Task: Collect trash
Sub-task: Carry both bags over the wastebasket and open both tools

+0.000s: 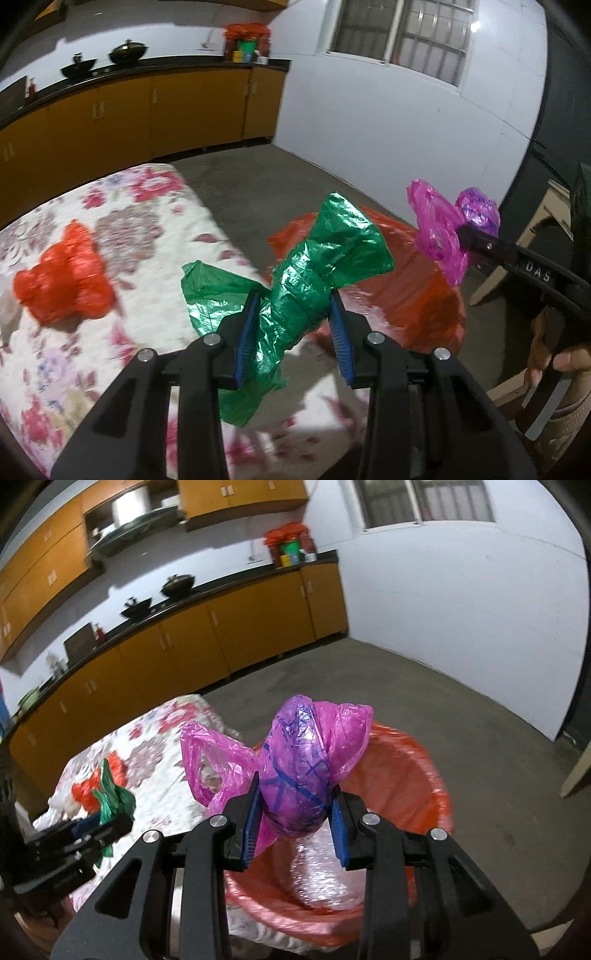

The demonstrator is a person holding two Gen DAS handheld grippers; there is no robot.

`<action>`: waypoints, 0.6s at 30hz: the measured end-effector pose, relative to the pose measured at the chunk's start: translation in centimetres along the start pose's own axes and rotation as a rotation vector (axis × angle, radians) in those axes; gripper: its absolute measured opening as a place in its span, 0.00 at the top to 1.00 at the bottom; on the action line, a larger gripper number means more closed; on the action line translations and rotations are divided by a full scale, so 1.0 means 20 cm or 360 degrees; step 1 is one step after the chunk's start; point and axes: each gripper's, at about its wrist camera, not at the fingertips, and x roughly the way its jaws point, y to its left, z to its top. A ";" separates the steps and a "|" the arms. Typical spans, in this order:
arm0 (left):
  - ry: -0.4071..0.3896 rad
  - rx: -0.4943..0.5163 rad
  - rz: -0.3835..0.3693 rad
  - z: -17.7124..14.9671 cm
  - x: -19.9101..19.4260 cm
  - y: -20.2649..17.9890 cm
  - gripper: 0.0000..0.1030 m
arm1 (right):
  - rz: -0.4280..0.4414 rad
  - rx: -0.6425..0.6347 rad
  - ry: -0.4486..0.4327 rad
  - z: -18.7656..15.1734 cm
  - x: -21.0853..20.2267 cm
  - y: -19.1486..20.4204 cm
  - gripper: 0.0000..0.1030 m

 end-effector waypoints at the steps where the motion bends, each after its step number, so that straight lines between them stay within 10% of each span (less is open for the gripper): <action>1: 0.0003 0.0012 -0.0013 0.01 0.02 -0.03 0.64 | -0.0005 0.0001 -0.0004 0.00 0.00 -0.02 0.68; 18: 0.0078 0.0108 -0.0149 0.10 0.27 -0.30 0.64 | -0.0015 0.0113 -0.0063 0.06 -0.02 -0.22 0.68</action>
